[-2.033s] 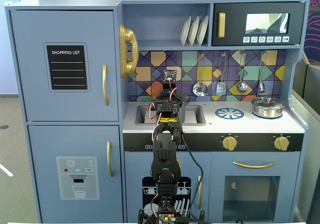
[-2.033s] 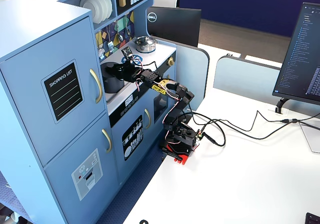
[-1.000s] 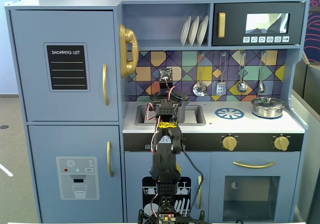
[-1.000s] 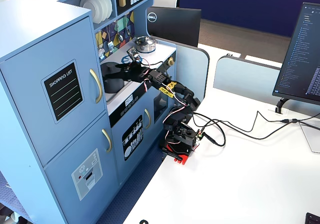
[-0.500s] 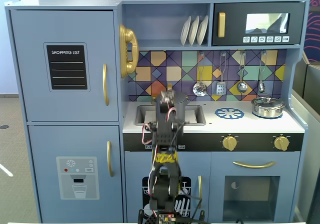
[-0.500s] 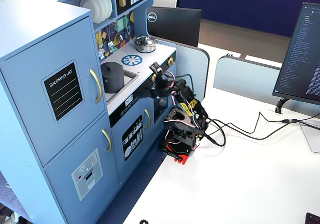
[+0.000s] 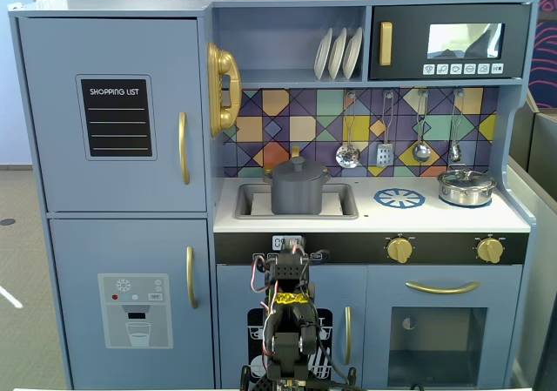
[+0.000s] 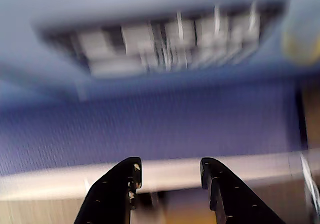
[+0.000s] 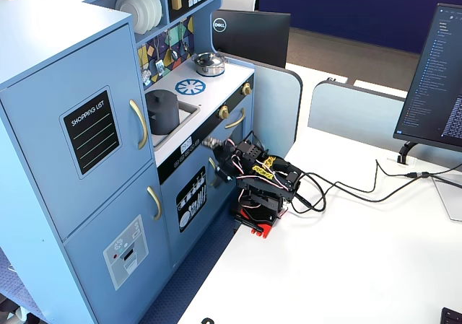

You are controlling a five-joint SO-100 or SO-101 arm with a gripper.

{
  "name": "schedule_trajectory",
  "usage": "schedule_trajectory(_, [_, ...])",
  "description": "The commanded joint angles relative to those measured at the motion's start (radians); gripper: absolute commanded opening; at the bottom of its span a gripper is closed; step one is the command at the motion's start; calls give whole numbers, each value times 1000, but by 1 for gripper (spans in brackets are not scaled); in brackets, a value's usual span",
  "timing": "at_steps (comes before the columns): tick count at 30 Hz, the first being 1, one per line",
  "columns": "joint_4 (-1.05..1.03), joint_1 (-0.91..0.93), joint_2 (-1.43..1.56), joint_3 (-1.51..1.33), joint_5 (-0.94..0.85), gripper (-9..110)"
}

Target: Pick up the lid from the counter and put it on the gray recipient

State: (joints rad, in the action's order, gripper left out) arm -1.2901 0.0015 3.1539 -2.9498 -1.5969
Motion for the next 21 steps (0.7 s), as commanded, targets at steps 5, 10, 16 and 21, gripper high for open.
schedule_trajectory(5, [-239, -12, 25, -51, 41, 8])
schedule_trajectory(10, [-239, 25, 25, -51, 86, 9])
schedule_trajectory(16, [-239, 32, 25, -51, 86, 9])
schedule_trajectory(21, [-239, 32, 25, -51, 86, 9])
